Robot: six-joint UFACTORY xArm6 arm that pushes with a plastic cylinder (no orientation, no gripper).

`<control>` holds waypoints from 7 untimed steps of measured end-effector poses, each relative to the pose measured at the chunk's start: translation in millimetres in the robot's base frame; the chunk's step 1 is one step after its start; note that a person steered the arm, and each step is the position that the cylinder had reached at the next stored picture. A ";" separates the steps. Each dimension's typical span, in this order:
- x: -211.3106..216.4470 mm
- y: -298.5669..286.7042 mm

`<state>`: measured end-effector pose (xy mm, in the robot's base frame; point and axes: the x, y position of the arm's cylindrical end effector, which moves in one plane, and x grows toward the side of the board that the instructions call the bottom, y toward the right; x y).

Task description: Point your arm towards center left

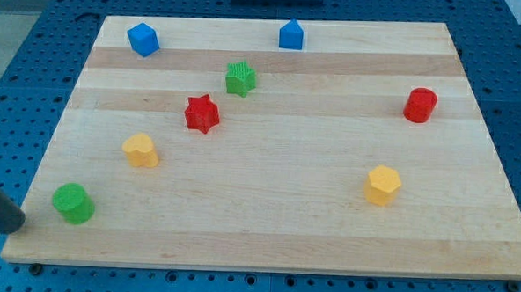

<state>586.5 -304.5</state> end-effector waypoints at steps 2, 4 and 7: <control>-36.8 0.6; -45.8 -0.4; -79.2 -0.3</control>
<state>507.3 -304.8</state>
